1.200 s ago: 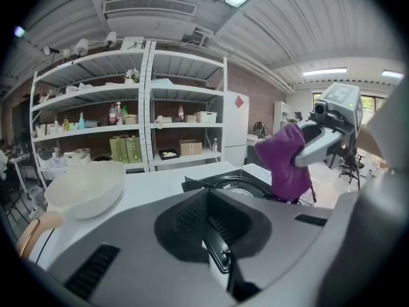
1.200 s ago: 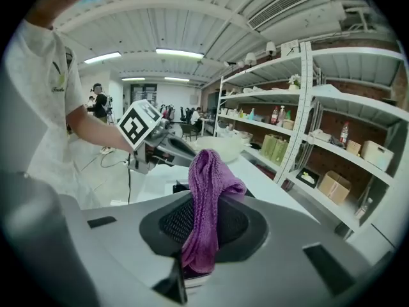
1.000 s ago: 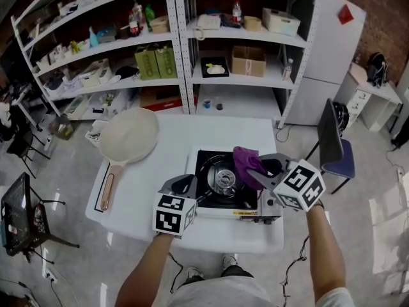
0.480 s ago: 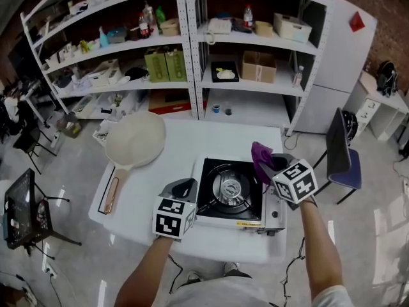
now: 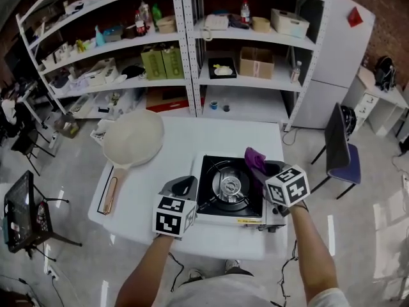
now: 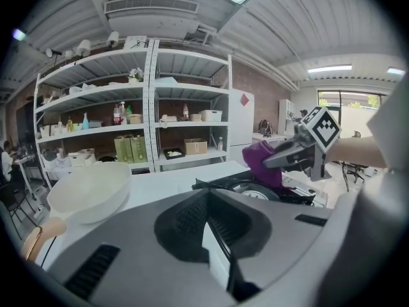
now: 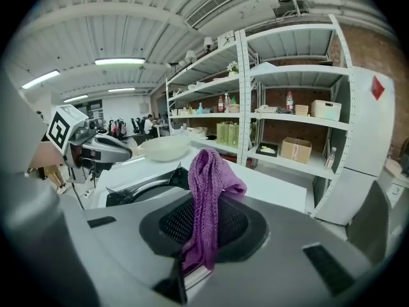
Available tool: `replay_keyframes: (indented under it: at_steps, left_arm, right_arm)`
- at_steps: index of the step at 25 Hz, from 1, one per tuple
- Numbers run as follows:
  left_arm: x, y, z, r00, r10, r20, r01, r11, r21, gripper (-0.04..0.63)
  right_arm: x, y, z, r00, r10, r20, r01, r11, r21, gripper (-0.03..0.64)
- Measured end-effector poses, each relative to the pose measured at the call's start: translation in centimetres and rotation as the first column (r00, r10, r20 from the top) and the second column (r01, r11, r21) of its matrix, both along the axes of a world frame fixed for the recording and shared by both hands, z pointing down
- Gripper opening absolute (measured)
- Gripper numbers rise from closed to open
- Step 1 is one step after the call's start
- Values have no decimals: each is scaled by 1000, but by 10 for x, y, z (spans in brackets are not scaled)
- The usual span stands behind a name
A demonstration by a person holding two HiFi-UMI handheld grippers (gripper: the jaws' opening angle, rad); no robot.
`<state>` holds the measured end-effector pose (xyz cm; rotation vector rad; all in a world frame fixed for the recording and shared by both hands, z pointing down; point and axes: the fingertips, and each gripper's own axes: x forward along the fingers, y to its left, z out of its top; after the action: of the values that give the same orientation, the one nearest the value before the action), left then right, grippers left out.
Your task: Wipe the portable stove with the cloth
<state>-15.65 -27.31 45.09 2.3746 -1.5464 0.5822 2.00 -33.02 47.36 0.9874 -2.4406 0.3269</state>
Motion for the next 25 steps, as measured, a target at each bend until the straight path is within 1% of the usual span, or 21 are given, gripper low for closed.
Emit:
replay_keyframes:
  at_steps: [9,25]
  left_arm:
    - [10,9,4,999,48,-14,-48,999,0,3]
    - [15,25,5,993,114,-40,-114,993,3,3]
  right_arm:
    - [-5,29,9,1000,13,20,-12,999,-41,61]
    - [-6,79,11,999,35,10,-34,997,-68,61]
